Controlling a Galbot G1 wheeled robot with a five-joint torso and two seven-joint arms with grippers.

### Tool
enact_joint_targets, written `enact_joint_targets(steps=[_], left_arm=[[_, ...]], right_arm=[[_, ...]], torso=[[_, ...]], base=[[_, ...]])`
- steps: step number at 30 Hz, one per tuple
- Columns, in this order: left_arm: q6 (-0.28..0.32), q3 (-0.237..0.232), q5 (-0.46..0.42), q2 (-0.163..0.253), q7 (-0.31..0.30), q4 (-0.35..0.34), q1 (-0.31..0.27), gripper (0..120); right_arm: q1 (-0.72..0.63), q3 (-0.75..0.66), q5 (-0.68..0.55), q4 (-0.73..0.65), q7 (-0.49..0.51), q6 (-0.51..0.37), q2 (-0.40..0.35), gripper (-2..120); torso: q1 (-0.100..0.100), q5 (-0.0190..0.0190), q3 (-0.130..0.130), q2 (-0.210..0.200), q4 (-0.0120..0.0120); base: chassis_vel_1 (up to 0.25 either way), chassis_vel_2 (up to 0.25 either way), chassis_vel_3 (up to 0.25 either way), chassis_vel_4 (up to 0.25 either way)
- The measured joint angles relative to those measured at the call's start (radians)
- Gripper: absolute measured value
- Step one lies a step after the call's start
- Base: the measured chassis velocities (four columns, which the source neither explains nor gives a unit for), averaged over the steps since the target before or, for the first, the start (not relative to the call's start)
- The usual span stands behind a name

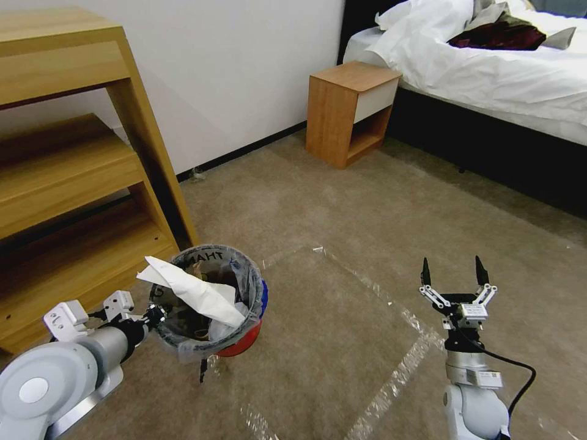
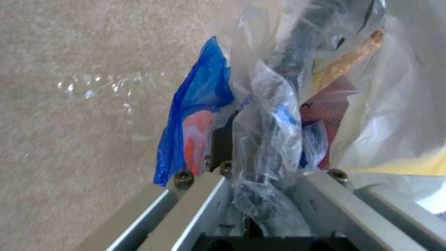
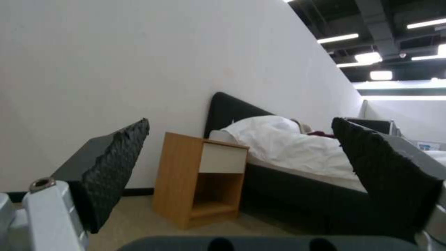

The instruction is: Pick up the trash bin and place the garbage on the floor into it.

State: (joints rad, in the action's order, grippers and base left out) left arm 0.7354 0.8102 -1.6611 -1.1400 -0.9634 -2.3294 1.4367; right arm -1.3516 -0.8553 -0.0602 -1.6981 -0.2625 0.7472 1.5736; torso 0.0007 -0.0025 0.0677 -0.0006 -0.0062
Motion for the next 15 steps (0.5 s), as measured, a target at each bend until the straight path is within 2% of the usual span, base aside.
enact_joint_targets(steps=[8, 11, 12, 15], left_arm=[[0.000, -0.005, 0.000, 0.004, 0.017, 0.003, 0.000, 0], [0.000, -0.013, -0.003, -0.001, 0.093, 0.003, 0.002, 0], [0.000, -0.013, -0.003, -0.001, 0.093, 0.003, 0.002, 0], [0.000, -0.027, -0.007, -0.008, 0.143, -0.006, 0.007, 0]], right_arm=[[0.002, 0.000, 0.004, 0.005, -0.002, 0.001, 0.003, 100], [-0.001, -0.002, 0.004, 0.007, -0.002, 0.003, 0.002, 100], [-0.001, -0.002, 0.004, 0.007, -0.002, 0.003, 0.002, 100], [-0.004, -0.004, 0.003, 0.008, -0.003, 0.006, 0.001, 100]], torso=[[0.000, 0.0004, 0.000, 0.000, 0.0001], [0.000, 0.0003, 0.000, 0.000, 0.0000], [0.000, 0.0003, 0.000, 0.000, 0.0000], [0.000, 0.0002, 0.000, 0.000, -0.0001]], base=[[-0.152, 0.153, 0.157, -0.151], [-0.160, 0.160, 0.148, -0.149], [-0.168, 0.160, 0.144, -0.145], [-0.155, 0.158, 0.163, -0.157]])
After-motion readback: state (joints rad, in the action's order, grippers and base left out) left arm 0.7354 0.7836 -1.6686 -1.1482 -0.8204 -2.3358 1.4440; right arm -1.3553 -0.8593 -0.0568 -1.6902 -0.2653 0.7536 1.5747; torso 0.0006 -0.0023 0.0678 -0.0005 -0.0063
